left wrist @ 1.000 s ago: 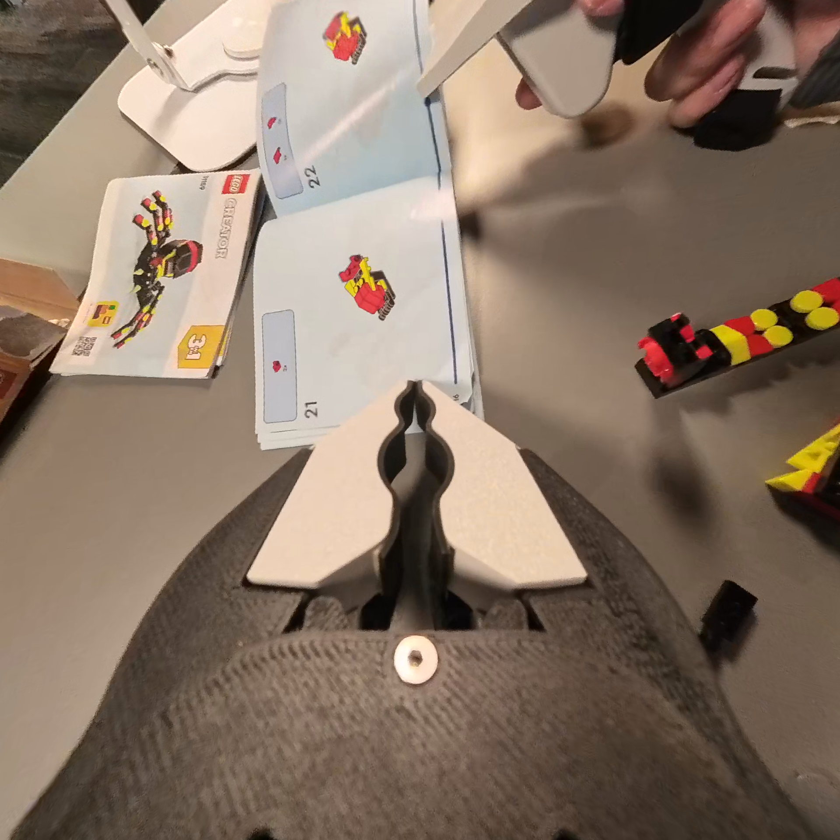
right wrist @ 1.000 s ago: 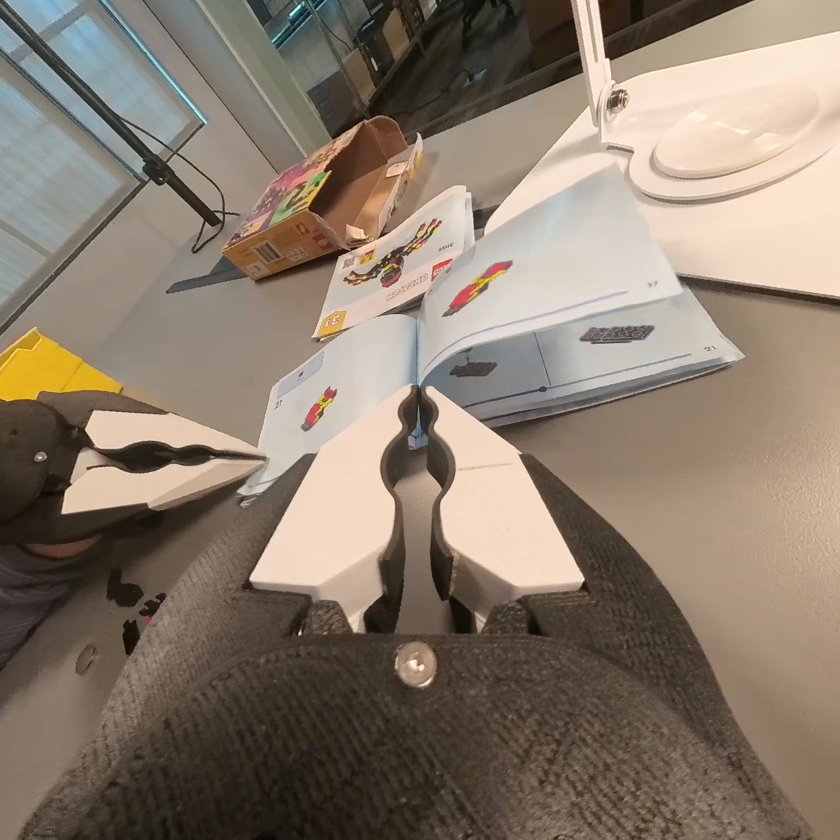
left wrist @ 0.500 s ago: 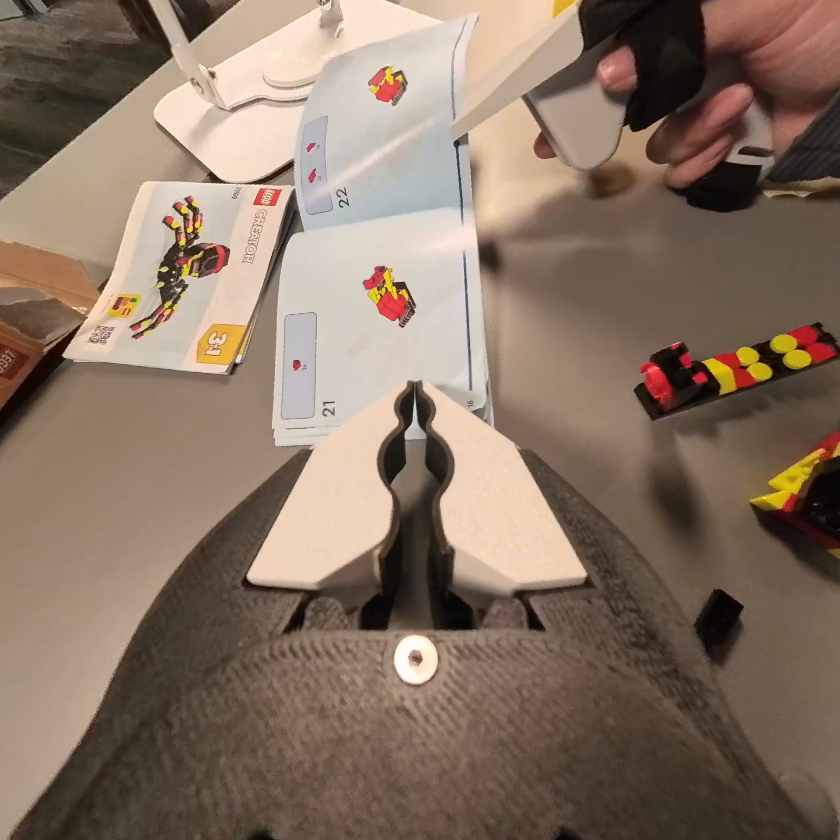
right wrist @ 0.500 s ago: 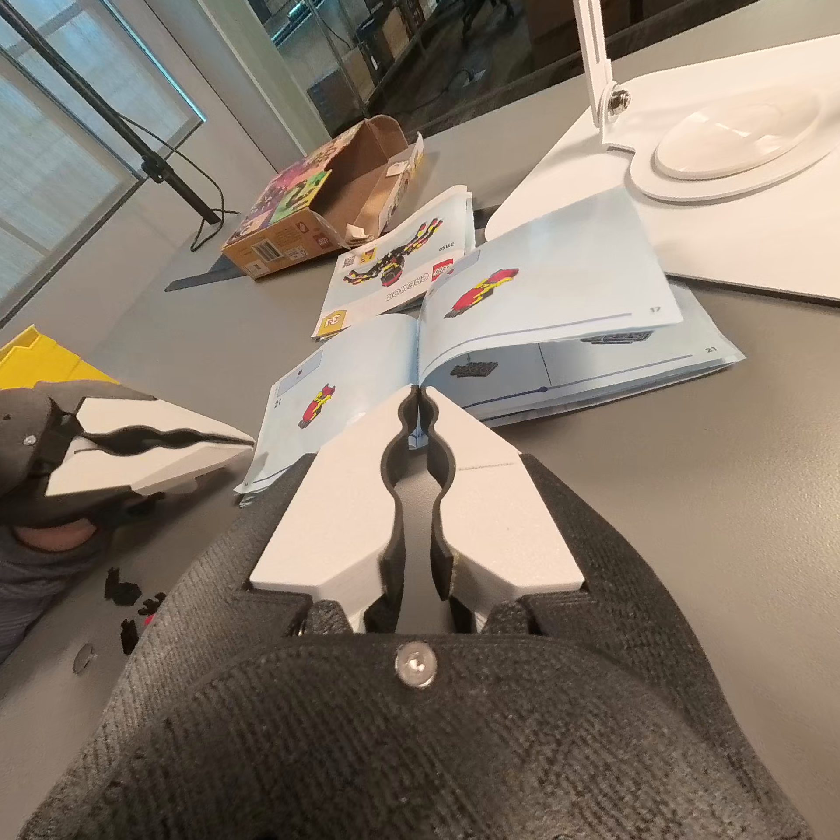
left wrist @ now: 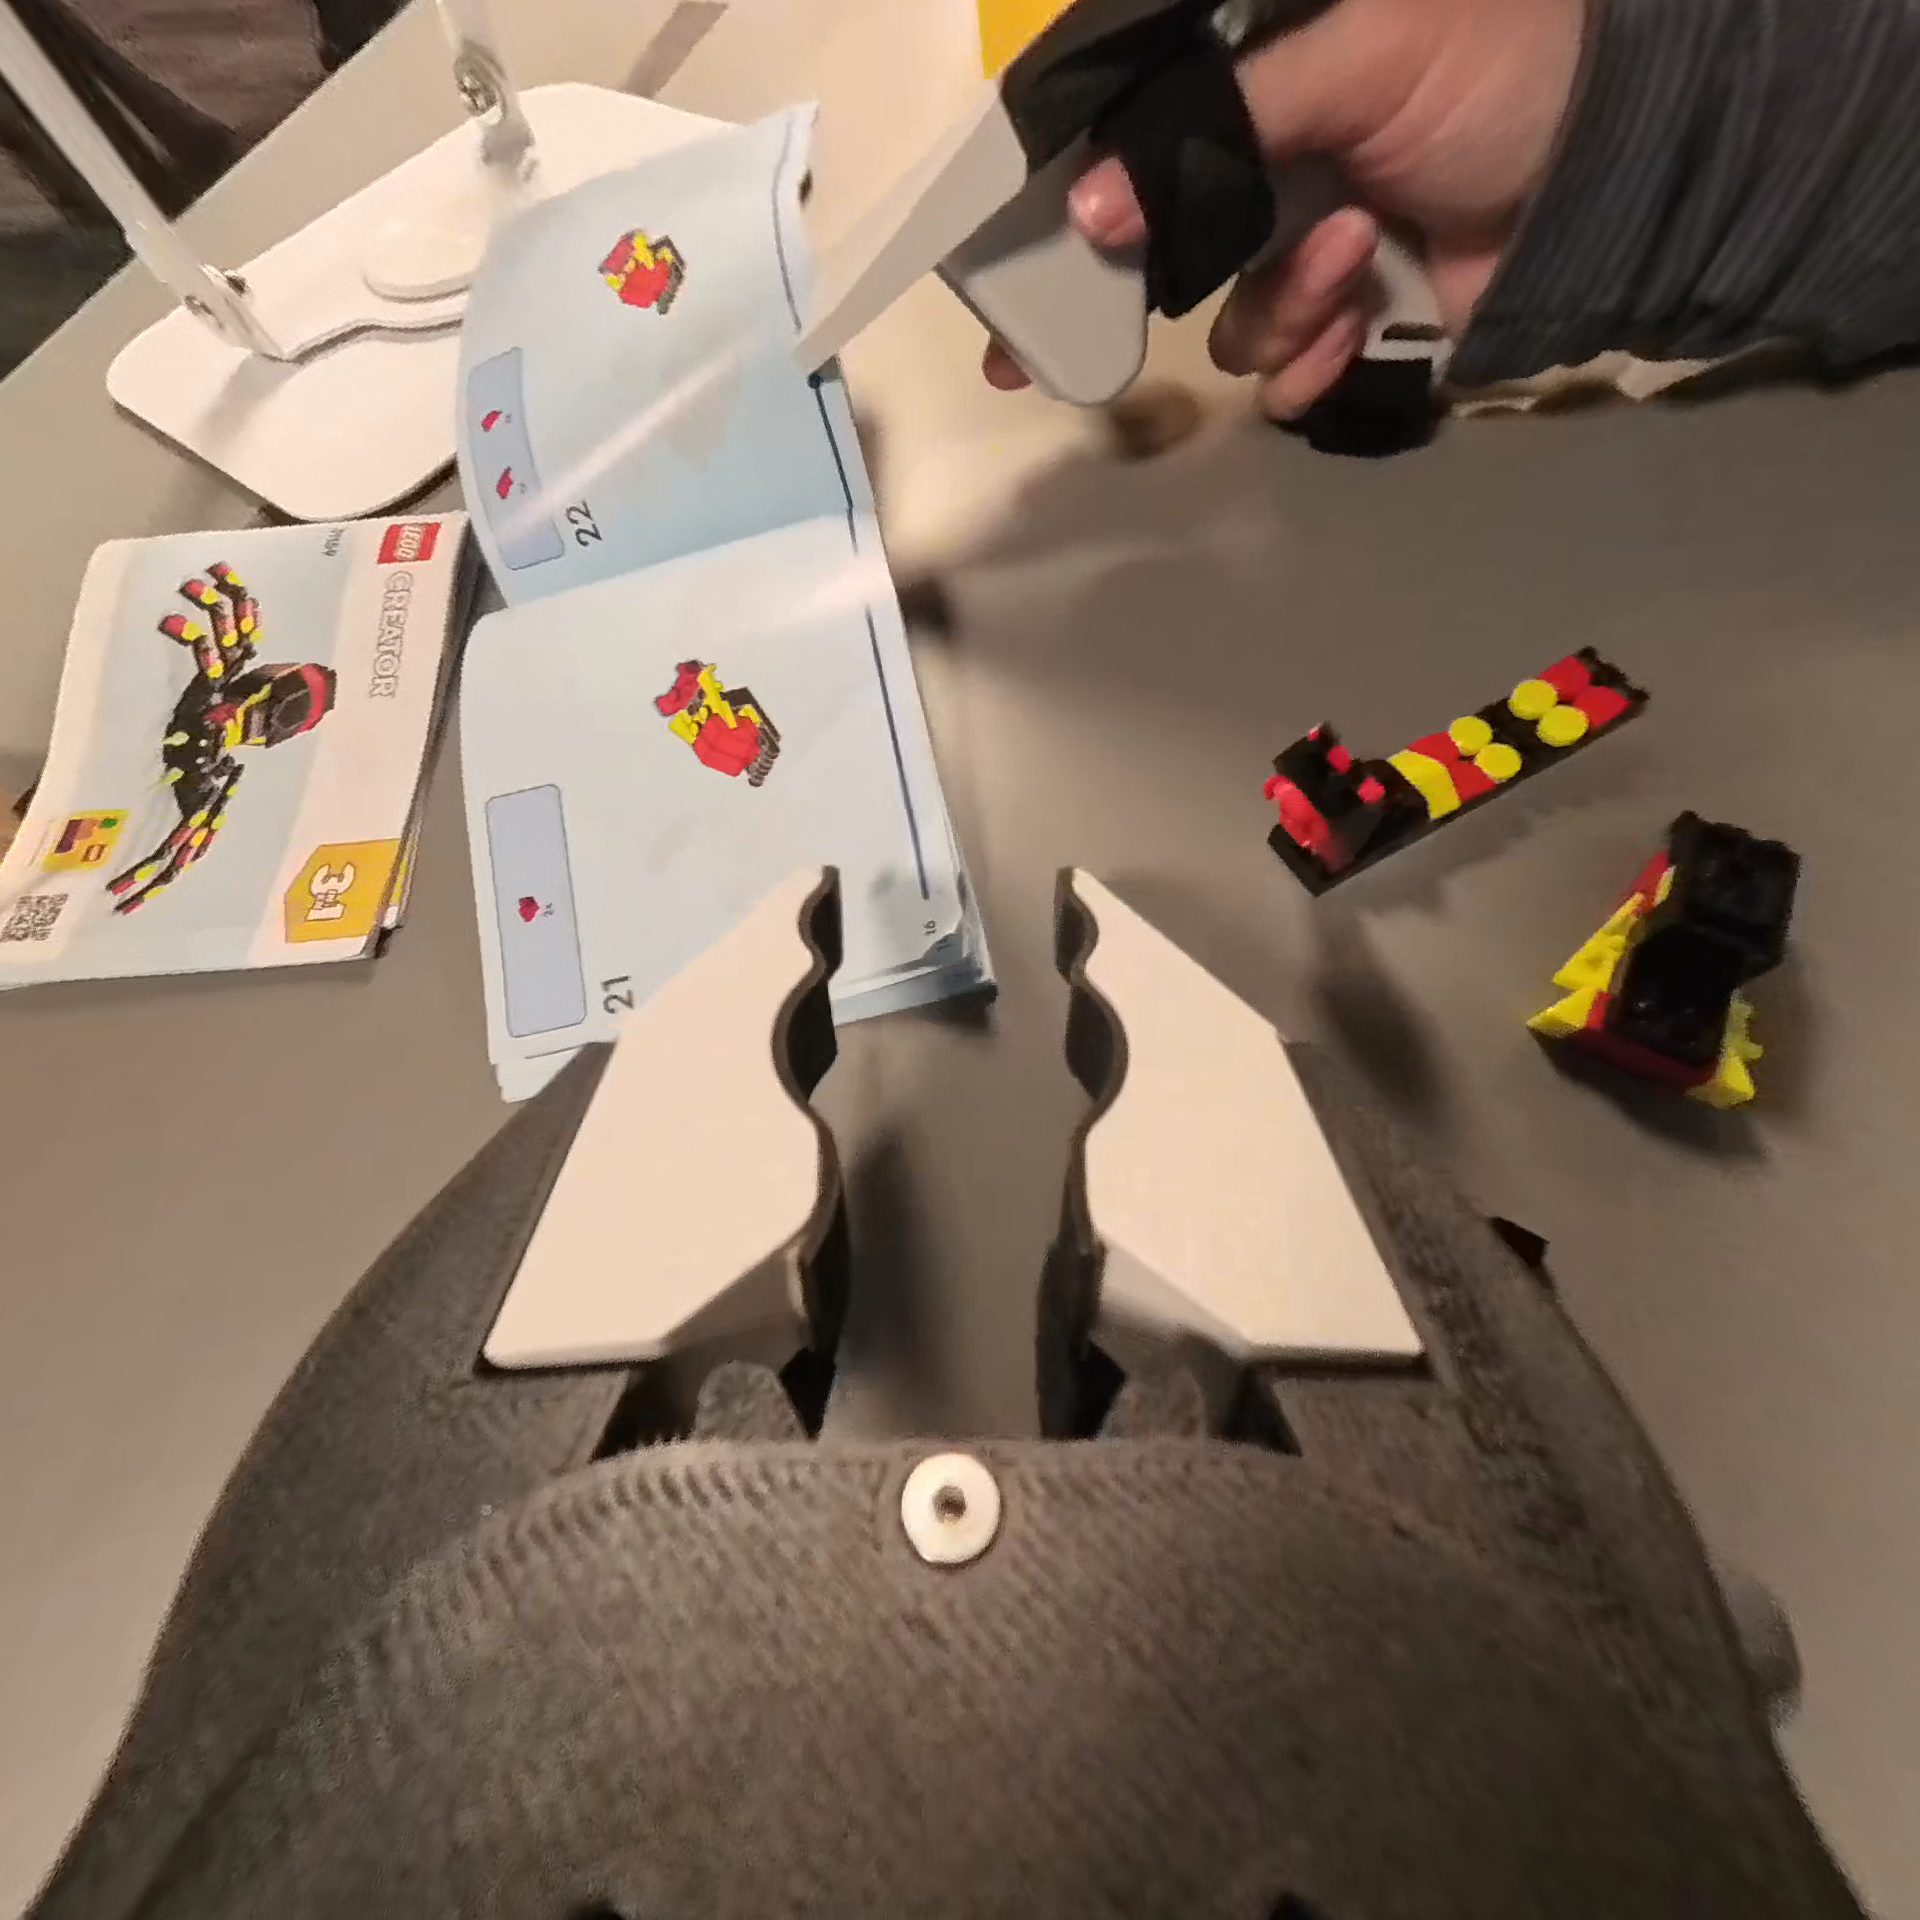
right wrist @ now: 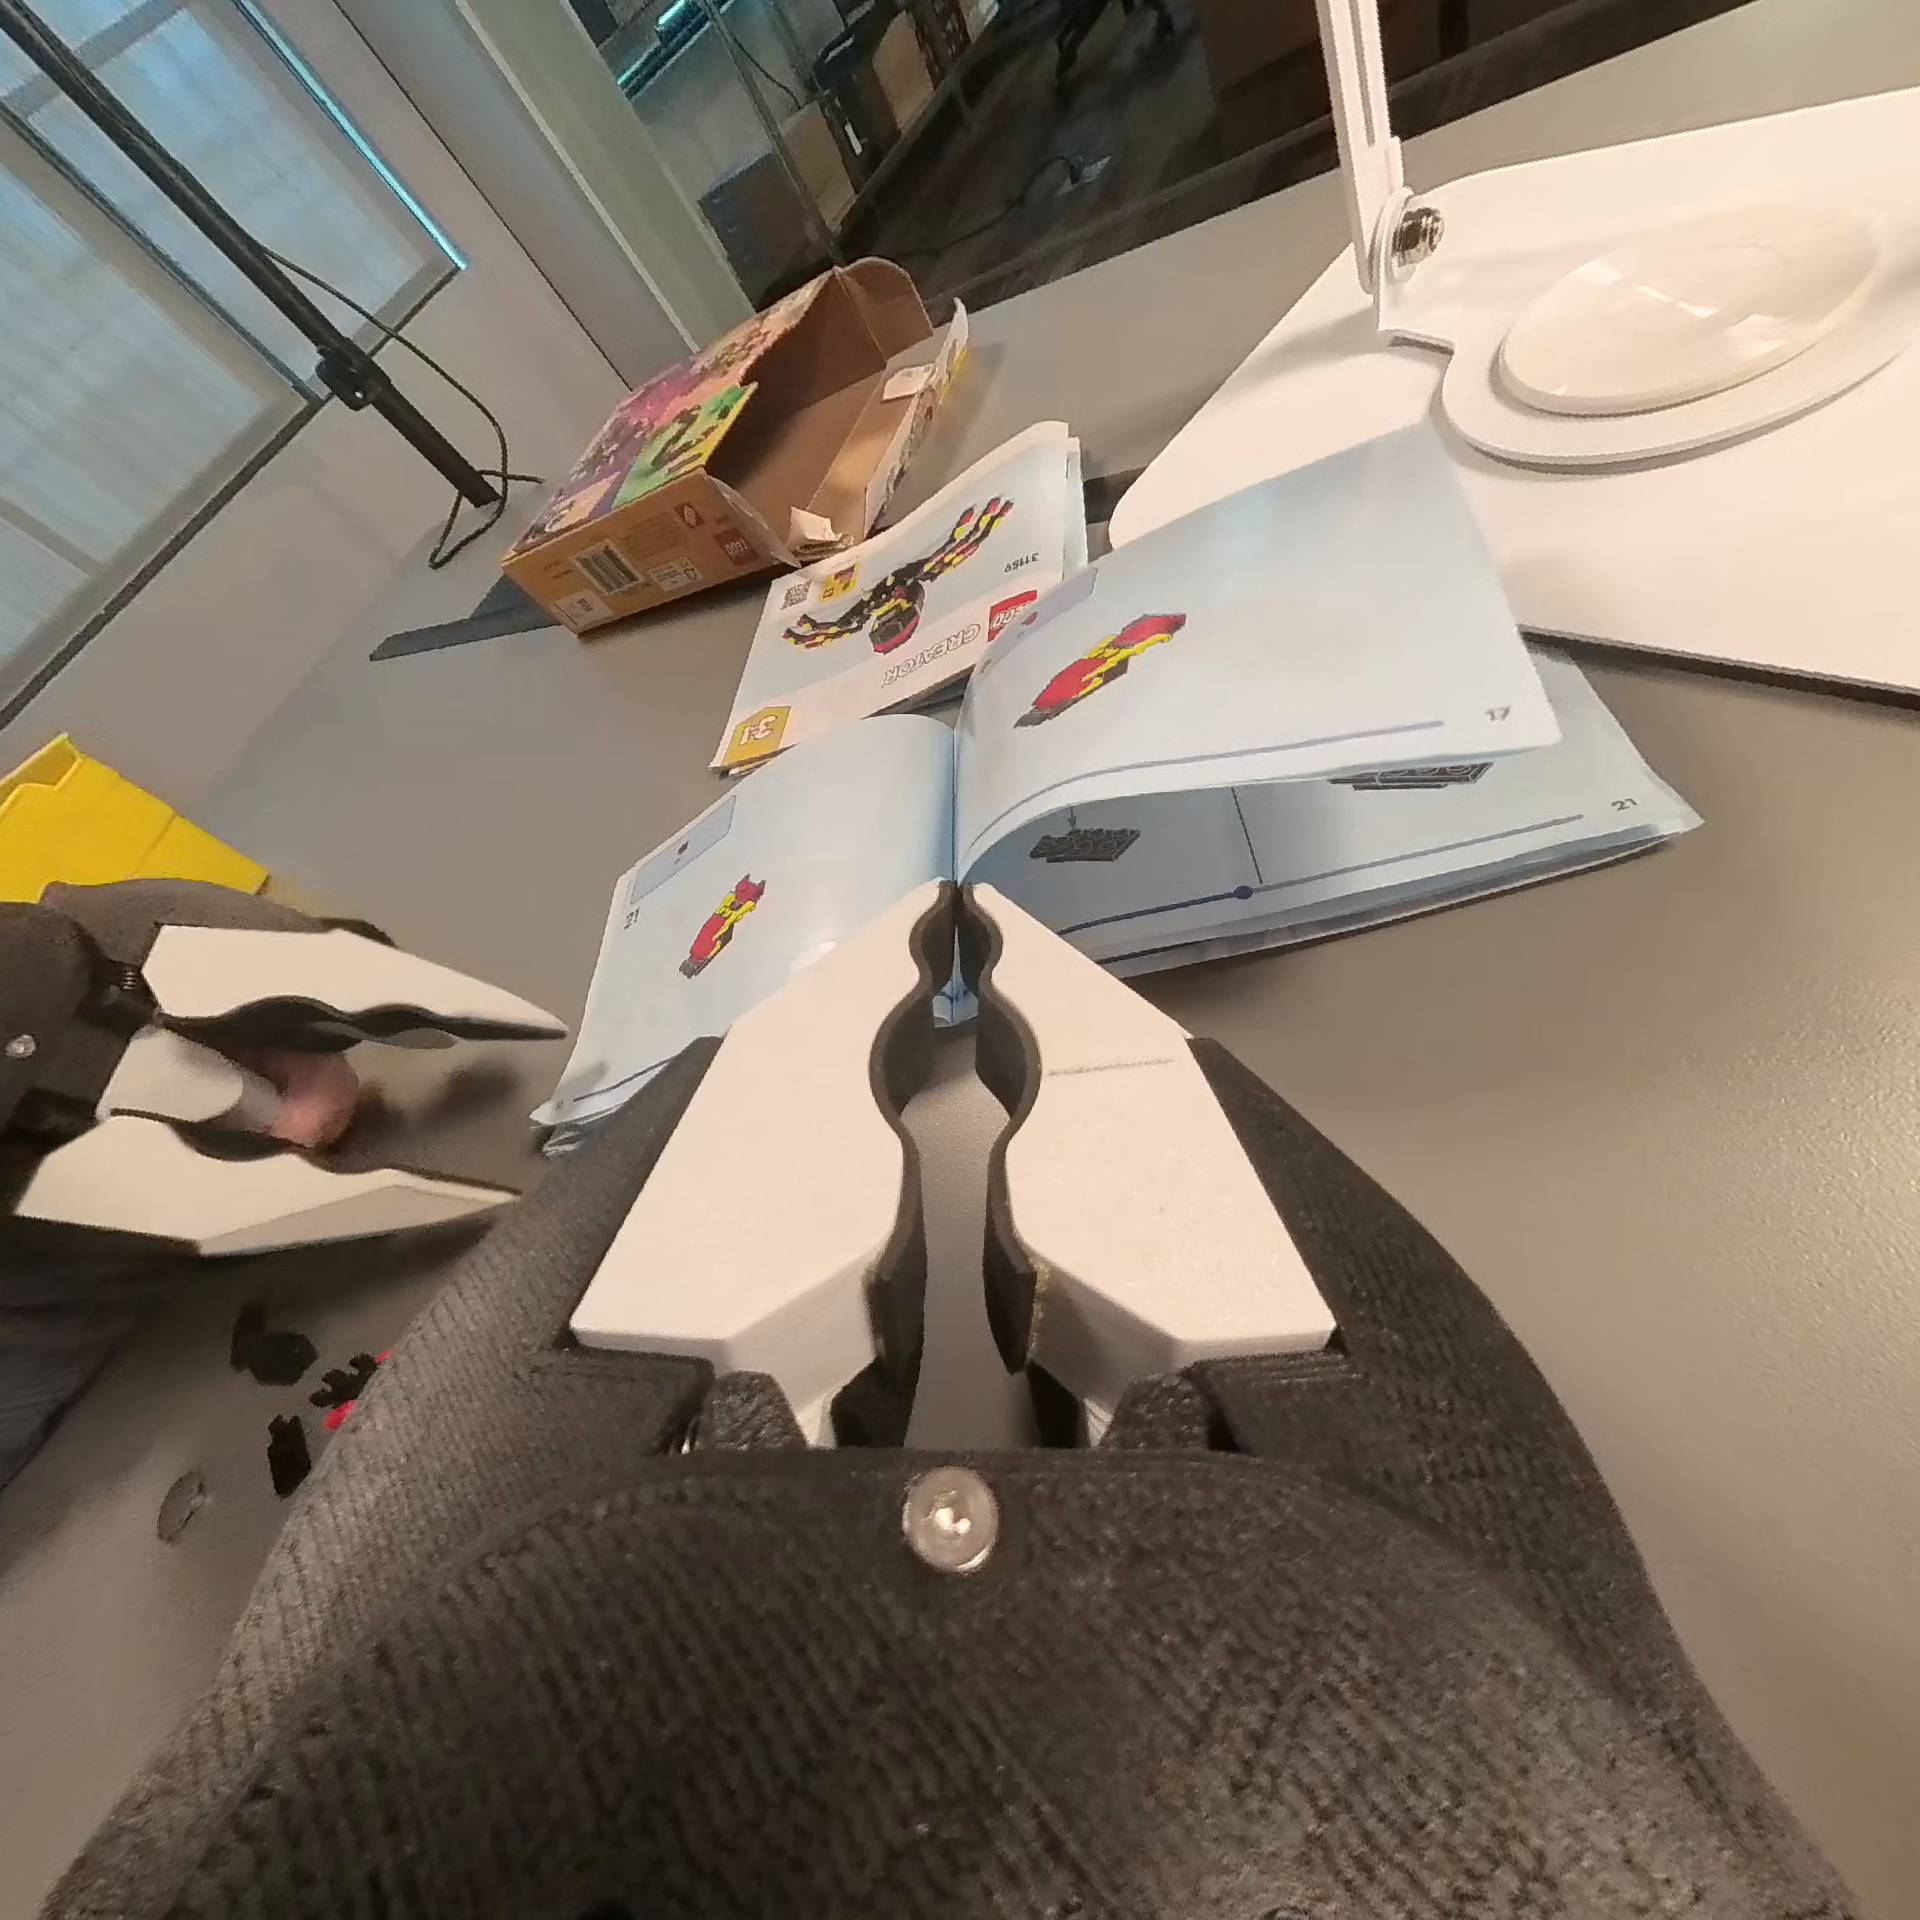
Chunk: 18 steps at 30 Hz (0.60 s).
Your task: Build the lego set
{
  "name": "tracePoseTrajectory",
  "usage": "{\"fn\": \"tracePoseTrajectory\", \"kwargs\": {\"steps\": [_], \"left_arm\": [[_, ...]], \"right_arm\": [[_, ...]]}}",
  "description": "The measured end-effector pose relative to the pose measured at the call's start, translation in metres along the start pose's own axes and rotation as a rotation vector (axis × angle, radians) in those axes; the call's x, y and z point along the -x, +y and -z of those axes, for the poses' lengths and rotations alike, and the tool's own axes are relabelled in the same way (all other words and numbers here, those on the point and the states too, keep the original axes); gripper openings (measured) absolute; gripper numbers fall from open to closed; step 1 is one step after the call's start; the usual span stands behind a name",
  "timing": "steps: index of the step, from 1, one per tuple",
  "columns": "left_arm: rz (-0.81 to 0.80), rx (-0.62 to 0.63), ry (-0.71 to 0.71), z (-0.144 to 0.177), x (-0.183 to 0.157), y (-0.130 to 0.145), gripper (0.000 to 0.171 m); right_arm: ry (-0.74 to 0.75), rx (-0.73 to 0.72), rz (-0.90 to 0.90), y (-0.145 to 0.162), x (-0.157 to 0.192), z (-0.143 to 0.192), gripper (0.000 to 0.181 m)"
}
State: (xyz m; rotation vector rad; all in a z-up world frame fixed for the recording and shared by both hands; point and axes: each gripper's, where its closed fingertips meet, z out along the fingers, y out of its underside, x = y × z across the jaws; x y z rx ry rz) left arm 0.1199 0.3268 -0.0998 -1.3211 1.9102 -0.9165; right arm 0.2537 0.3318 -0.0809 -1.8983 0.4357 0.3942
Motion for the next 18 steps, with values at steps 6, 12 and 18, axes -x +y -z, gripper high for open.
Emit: {"fn": "tracePoseTrajectory", "kwargs": {"steps": [6, 12, 18], "left_arm": [[-0.021, 0.050, -0.021, -0.0046, 0.0007, 0.0061, 0.023], [0.004, 0.040, -0.011, -0.0037, 0.0018, 0.0049, 0.012], [-0.005, 0.052, -0.015, -0.0048, 0.0016, 0.0066, 0.025]], "right_arm": [[0.002, 0.000, 0.004, -0.0001, 0.0002, -0.0001, 0.000], [0.004, 0.001, 0.009, -0.0001, 0.0005, -0.0002, 0.000], [0.006, 0.002, 0.013, -0.0001, 0.0006, -0.0002, 0.000]]}}
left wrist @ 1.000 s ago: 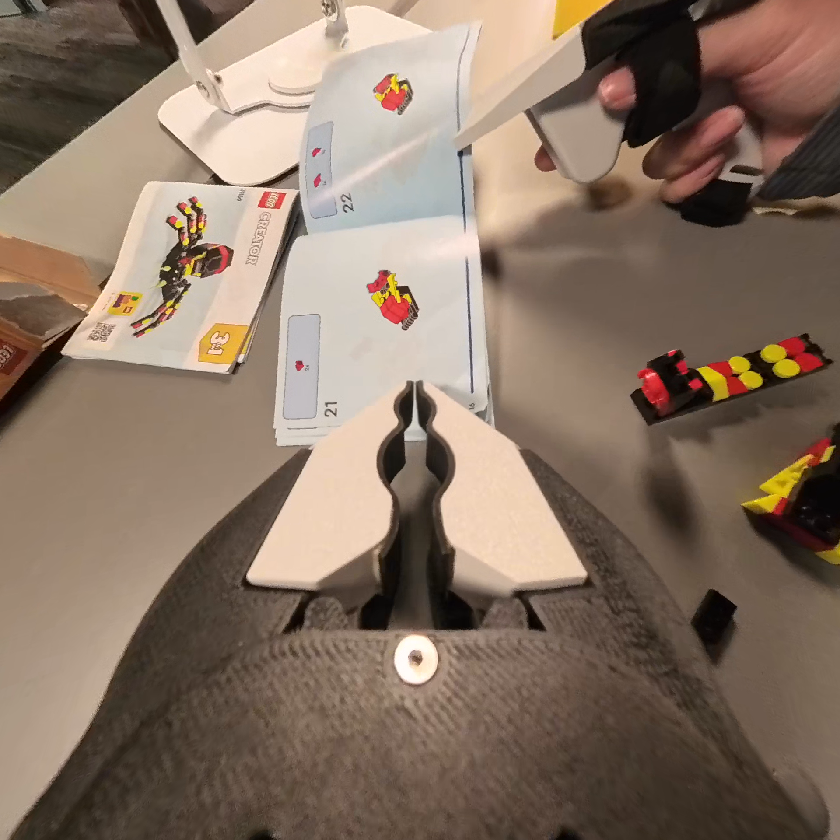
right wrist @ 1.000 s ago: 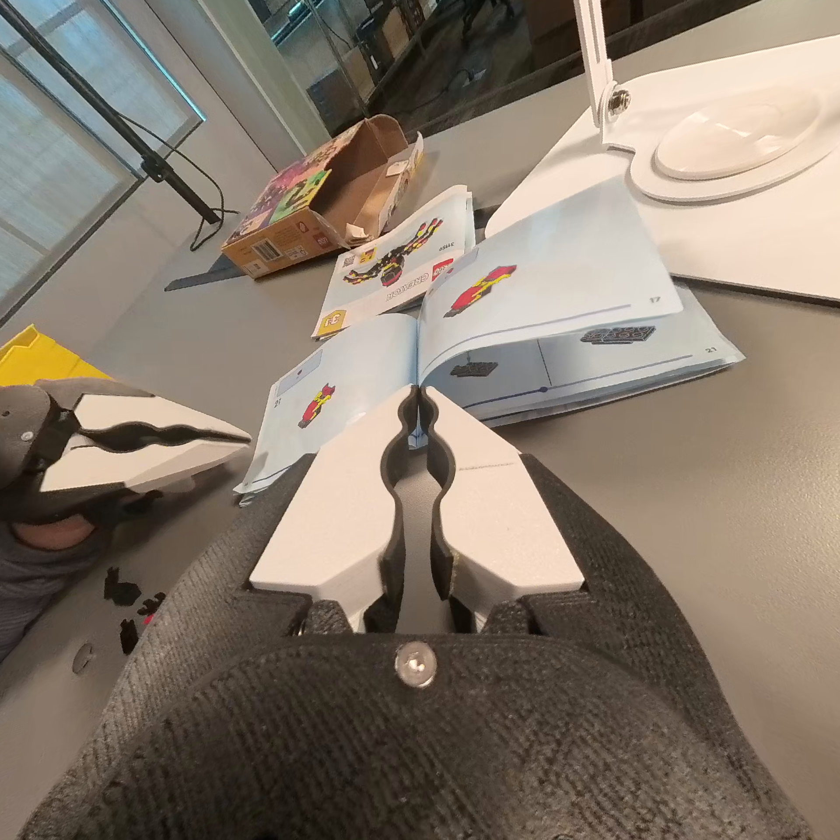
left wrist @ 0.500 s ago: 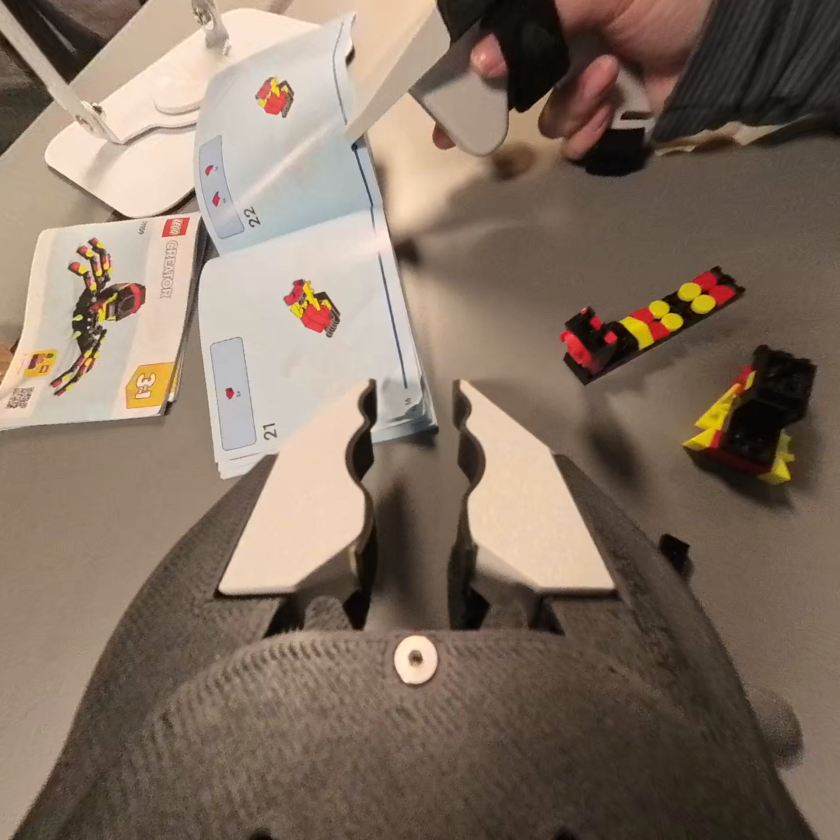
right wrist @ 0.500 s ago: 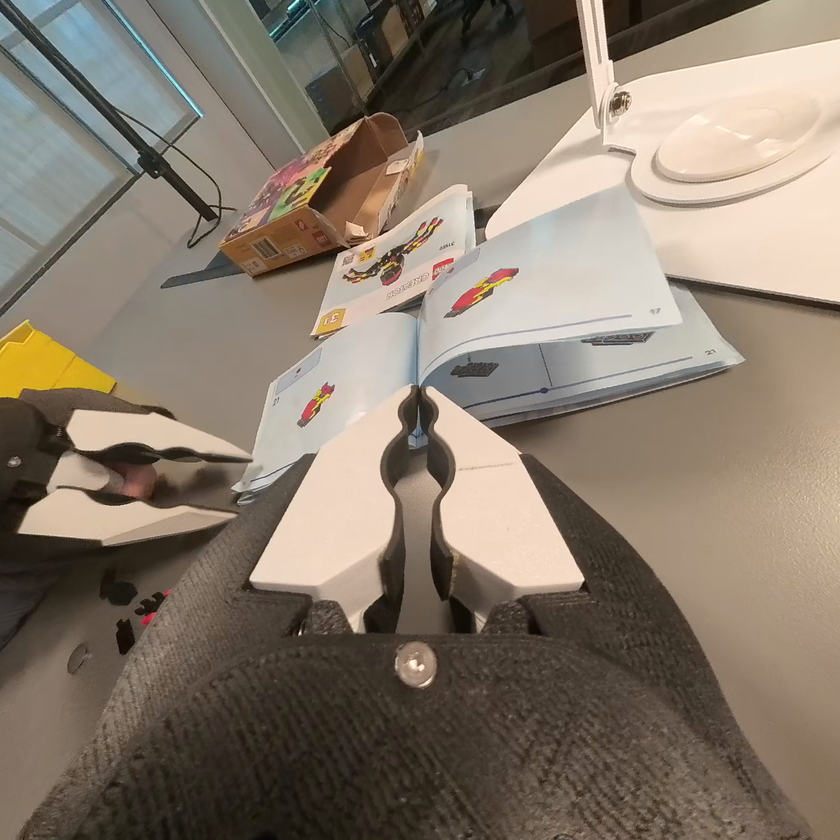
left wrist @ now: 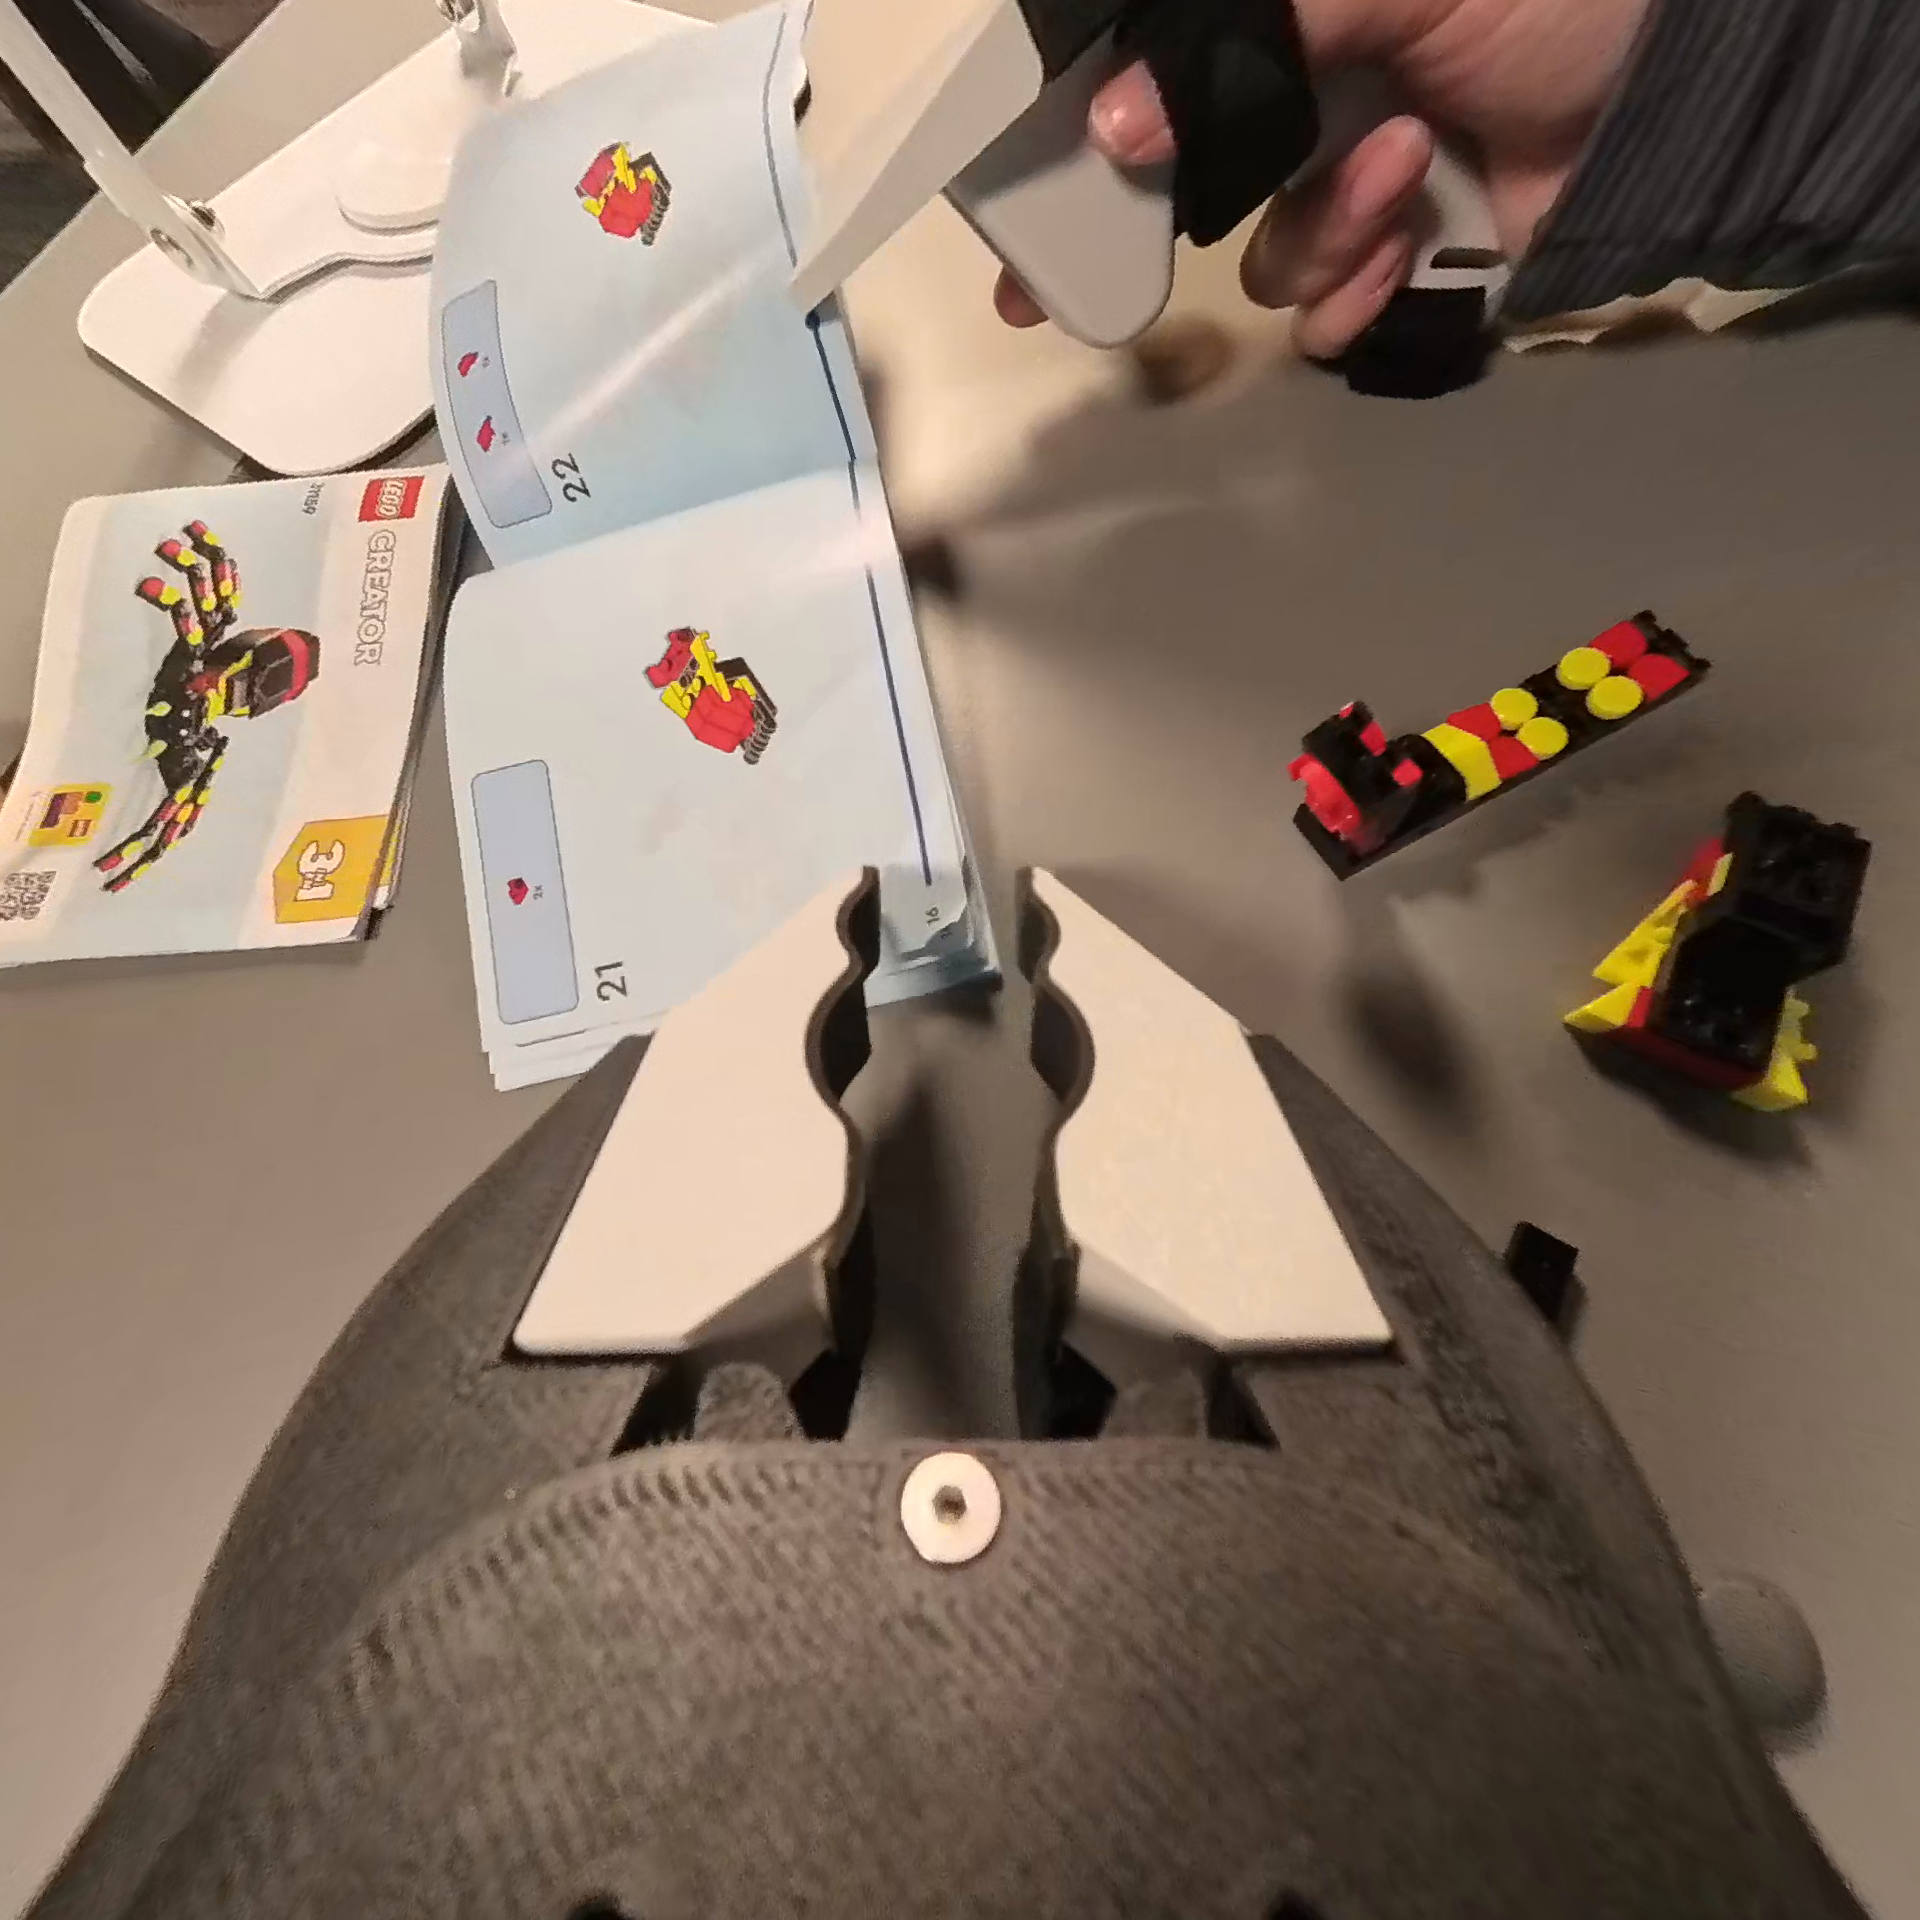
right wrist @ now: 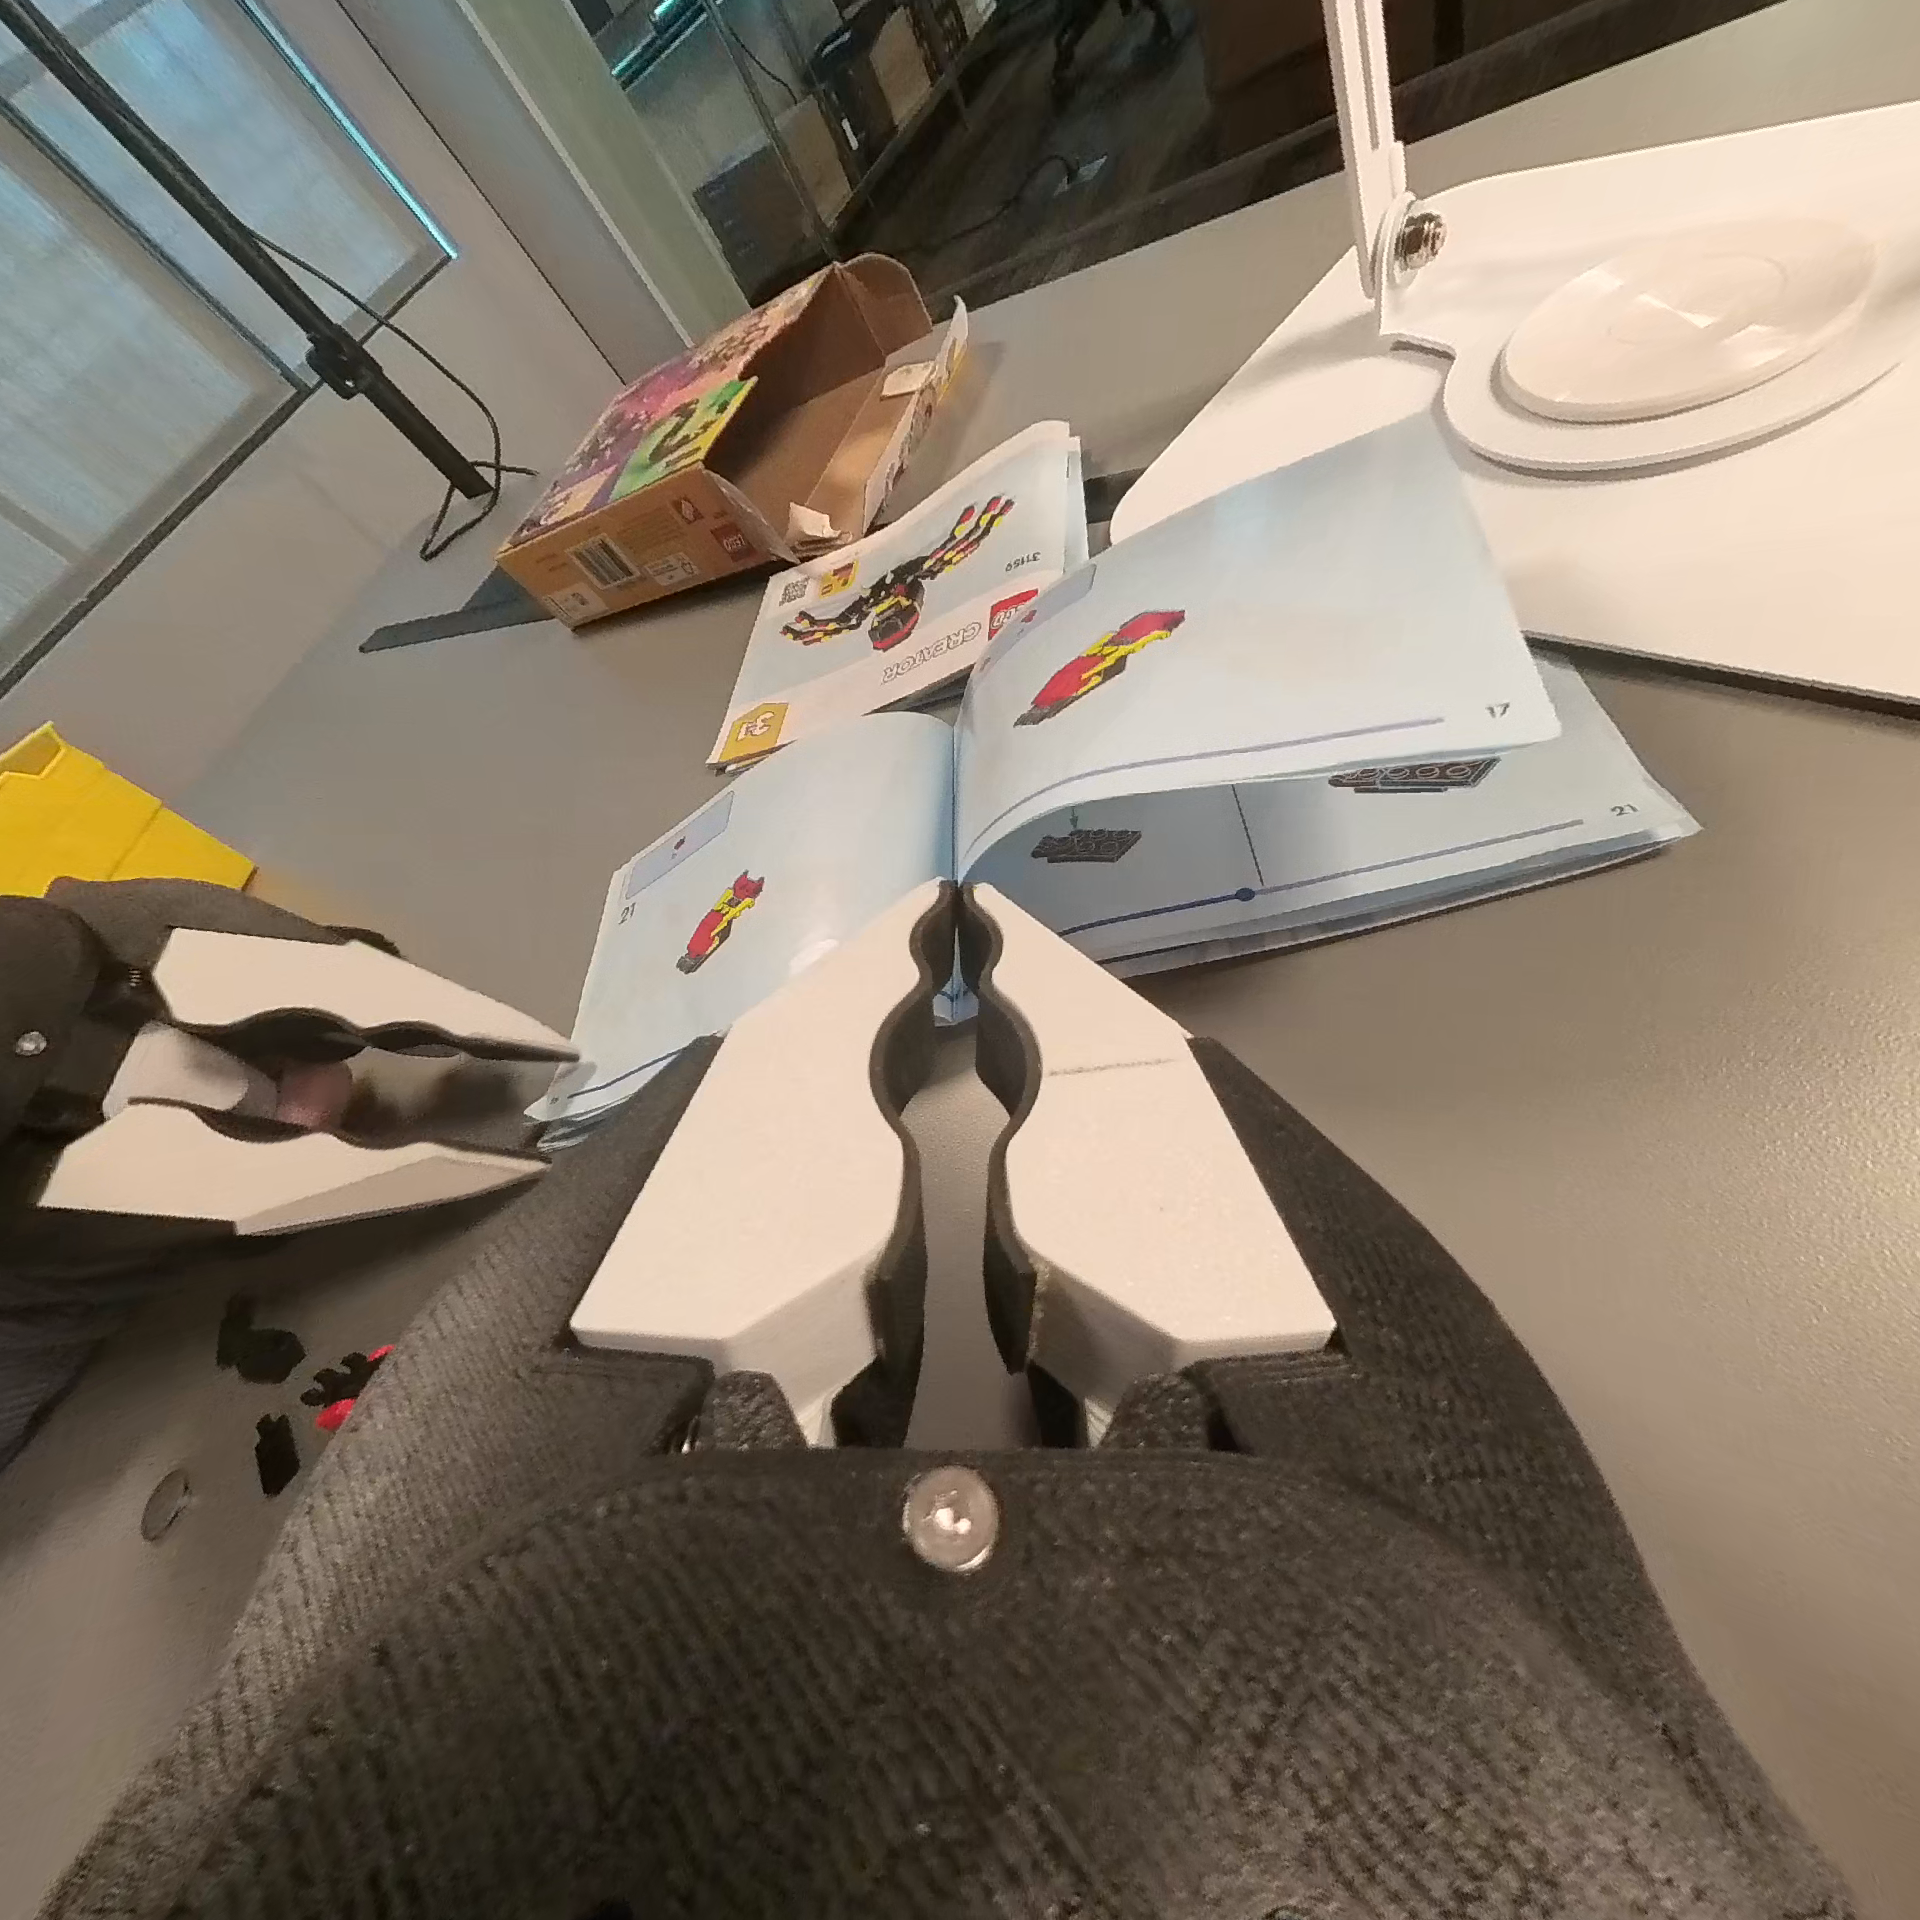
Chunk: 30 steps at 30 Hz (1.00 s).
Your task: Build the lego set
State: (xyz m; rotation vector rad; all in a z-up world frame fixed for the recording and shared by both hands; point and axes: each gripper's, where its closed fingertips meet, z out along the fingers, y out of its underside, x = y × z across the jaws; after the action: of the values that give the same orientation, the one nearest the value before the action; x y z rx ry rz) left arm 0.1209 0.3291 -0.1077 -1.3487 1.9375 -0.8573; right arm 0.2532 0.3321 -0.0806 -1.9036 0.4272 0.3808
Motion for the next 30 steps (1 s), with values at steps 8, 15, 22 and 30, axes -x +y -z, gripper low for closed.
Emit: {"fn": "tracePoseTrajectory", "kwargs": {"steps": [8, 15, 22, 30], "left_arm": [[-0.009, 0.027, -0.017, -0.002, 0.001, 0.003, 0.009], [0.018, 0.010, -0.005, -0.001, 0.002, 0.001, 0.001], [0.042, -0.005, -0.006, 0.001, 0.004, 0.000, 0.000], [0.077, -0.043, 0.005, 0.005, 0.006, -0.004, 0.000]], "right_arm": [[0.001, 0.000, 0.003, 0.000, 0.000, 0.000, 0.000], [0.002, 0.000, 0.006, 0.000, 0.000, 0.000, 0.000], [0.022, 0.000, 0.101, 0.001, 0.007, 0.000, 0.000], [0.028, 0.034, 0.508, 0.014, 0.043, -0.006, 0.000]]}}
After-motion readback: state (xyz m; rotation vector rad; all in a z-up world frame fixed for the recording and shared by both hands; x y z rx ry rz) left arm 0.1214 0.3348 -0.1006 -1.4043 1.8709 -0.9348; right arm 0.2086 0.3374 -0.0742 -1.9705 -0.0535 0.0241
